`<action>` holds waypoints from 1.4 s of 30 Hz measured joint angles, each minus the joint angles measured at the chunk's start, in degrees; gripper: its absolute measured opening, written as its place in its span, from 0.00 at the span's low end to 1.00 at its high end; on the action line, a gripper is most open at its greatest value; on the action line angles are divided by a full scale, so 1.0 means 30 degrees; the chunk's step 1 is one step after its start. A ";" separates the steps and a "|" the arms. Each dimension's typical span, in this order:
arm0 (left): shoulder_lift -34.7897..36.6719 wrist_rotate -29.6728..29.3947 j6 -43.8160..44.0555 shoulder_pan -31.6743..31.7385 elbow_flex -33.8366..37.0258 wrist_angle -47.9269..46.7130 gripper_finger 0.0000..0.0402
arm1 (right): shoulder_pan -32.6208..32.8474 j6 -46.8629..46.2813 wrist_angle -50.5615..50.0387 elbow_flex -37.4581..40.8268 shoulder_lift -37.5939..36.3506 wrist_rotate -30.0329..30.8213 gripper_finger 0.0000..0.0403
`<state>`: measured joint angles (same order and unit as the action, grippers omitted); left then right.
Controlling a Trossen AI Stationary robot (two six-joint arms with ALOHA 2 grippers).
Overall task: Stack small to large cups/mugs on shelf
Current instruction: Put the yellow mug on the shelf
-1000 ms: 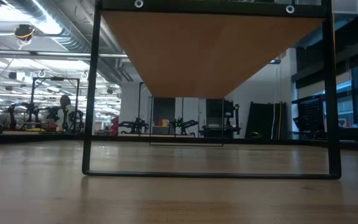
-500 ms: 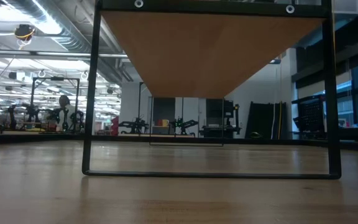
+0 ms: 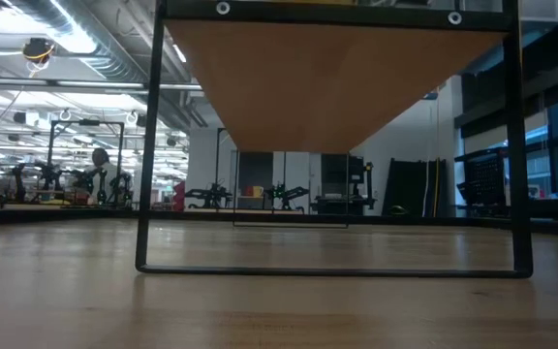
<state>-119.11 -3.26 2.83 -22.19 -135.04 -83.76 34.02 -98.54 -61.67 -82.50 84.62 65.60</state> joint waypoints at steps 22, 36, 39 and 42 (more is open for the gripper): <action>0.0029 -0.0193 -0.0384 0.0068 0.0029 0.0084 0.04 | 0.0000 0.0000 -0.0037 0.0015 0.0261 -0.0109 0.39; 0.0044 -0.0469 -0.0664 -0.0118 0.0029 0.0500 0.05 | 0.0000 0.0003 -0.0037 0.0015 0.0261 -0.0109 0.39; 0.0044 -0.0615 -0.0685 -0.0118 0.0029 0.0566 0.06 | 0.0000 0.0001 -0.0037 0.0015 0.0261 -0.0109 0.39; 0.0044 -0.0615 -0.0685 -0.0118 0.0029 0.0570 0.06 | 0.0000 0.0007 -0.0044 0.0015 0.0261 -0.0109 0.39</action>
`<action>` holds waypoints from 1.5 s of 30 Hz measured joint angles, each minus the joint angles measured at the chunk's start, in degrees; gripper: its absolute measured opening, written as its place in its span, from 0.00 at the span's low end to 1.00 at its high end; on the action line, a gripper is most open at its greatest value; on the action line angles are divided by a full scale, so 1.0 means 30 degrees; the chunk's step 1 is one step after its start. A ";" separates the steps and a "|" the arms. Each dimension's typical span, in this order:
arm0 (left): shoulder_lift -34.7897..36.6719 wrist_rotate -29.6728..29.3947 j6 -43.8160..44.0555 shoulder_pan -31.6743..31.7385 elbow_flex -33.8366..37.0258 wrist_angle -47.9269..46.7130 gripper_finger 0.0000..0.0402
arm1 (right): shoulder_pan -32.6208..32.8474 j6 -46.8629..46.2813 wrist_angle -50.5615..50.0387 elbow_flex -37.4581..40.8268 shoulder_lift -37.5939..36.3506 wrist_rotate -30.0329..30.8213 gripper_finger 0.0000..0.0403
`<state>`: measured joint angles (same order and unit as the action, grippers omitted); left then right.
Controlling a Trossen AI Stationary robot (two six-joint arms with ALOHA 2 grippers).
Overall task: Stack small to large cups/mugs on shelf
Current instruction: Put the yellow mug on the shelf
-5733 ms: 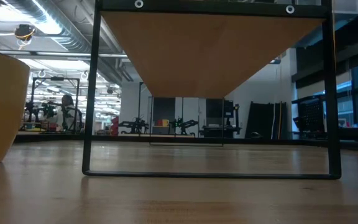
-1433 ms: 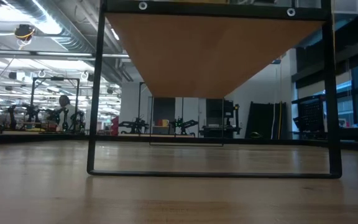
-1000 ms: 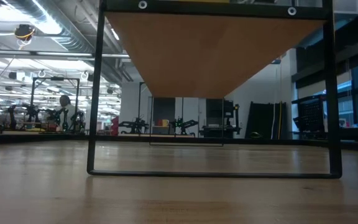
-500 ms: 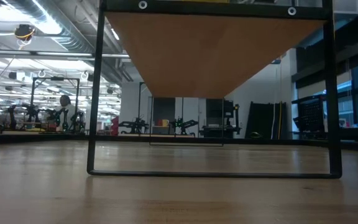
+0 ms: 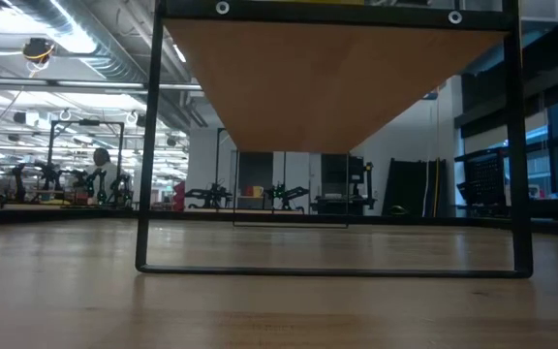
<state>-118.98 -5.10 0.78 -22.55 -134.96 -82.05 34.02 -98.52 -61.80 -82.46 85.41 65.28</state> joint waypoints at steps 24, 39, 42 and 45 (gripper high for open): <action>0.0058 -0.0132 0.0007 0.0000 -0.0007 -0.0412 0.11 | 0.0000 0.0000 -0.0301 0.0000 0.0000 -0.0323 0.39; 0.0510 -0.0619 -0.0306 -0.0044 -0.0022 -0.0340 0.13 | 0.0000 0.0000 -0.0413 0.0000 -0.0012 -0.0342 0.39; 0.0525 -0.0600 -0.0306 -0.0044 -0.0022 -0.0332 0.14 | 0.0000 0.0000 -0.0452 0.0000 -0.0015 -0.0369 0.39; 0.0525 -0.0590 -0.0289 -0.0044 -0.0022 -0.0337 0.14 | 0.0000 0.0000 -0.0489 0.0000 -0.0022 -0.0666 0.39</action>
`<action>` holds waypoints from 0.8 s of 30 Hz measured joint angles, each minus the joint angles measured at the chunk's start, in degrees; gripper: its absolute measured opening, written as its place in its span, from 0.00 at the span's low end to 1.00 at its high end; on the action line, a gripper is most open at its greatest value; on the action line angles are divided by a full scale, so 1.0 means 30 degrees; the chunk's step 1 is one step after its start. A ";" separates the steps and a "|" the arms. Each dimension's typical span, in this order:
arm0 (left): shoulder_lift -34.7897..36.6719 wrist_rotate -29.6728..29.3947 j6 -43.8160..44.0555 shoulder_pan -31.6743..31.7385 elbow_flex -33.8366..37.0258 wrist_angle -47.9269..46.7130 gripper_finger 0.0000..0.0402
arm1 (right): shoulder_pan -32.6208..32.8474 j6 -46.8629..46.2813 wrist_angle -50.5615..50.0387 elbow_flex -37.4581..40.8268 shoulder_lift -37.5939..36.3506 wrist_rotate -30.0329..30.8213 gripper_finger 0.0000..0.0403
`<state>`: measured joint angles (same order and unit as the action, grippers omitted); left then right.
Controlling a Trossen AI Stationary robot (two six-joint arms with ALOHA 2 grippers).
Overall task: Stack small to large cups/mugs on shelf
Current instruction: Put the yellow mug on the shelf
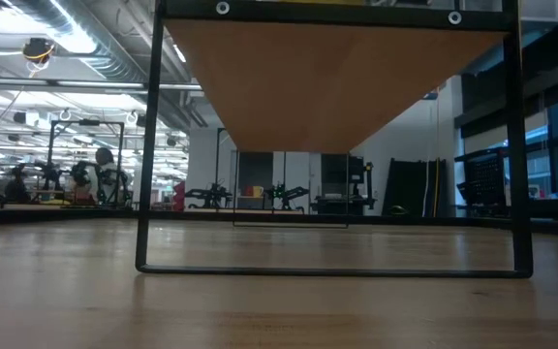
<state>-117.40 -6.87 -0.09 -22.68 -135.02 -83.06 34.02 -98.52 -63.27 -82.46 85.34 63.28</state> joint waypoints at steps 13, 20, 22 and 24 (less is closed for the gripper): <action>0.0000 0.0175 0.0843 -0.0144 0.0000 0.0202 0.15 | 0.0000 0.0000 -0.0021 0.0000 0.0000 -0.0172 0.39; 0.0000 0.0176 0.0997 -0.0308 0.0000 0.0202 0.15 | 0.0000 0.0000 -0.0014 0.0000 0.0000 -0.0219 0.39; 0.0000 0.0182 0.1003 -0.0377 0.0000 0.0195 0.16 | 0.0000 0.0000 0.0003 0.0000 0.0000 -0.0625 0.39; 0.0000 0.0184 0.1026 -0.0452 0.0000 0.0195 0.16 | 0.0003 0.0000 0.0196 0.0000 0.0000 -0.1212 0.39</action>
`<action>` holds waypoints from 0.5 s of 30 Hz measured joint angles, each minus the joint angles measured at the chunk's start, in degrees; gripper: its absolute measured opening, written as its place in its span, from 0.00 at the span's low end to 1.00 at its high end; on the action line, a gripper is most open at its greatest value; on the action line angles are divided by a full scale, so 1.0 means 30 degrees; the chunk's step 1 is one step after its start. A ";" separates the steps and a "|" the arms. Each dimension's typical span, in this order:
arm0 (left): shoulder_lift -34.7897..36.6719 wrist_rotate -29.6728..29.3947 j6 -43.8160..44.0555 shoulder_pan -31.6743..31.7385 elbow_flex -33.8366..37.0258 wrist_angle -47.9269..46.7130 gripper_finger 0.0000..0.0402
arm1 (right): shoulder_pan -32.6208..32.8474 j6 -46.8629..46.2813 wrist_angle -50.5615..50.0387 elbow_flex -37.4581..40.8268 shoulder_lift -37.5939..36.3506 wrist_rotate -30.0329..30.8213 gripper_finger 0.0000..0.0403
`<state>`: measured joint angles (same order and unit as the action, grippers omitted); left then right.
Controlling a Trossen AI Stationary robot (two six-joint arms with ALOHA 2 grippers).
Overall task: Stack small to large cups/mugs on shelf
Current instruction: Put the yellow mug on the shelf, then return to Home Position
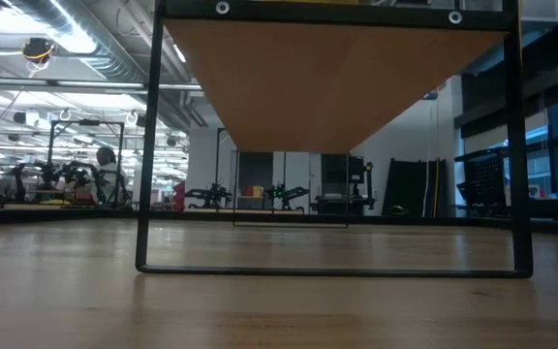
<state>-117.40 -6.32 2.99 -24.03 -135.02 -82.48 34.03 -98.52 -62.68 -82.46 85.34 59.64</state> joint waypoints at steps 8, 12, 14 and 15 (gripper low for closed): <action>0.0209 -0.0056 0.0385 -0.0022 0.0015 -0.0131 0.16 | 0.0516 0.0423 0.1247 0.0000 0.0000 -0.0329 0.39; 0.0314 -0.0208 0.0385 -0.0054 0.0022 -0.0032 0.17 | 0.0602 0.0423 0.1381 0.0000 0.0000 -0.0313 0.39; 0.0461 -0.0555 0.0378 -0.0063 0.0022 0.0155 0.17 | 0.0602 0.0423 0.1429 0.0000 0.0000 -0.0307 0.39; 0.0567 -0.0678 0.0385 -0.0130 0.0022 0.0140 0.17 | 0.0602 0.0423 0.1429 0.0000 0.0000 -0.0300 0.39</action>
<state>-115.70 -8.36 4.14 -24.42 -134.96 -82.06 35.83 -97.25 -58.39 -82.46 85.34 58.74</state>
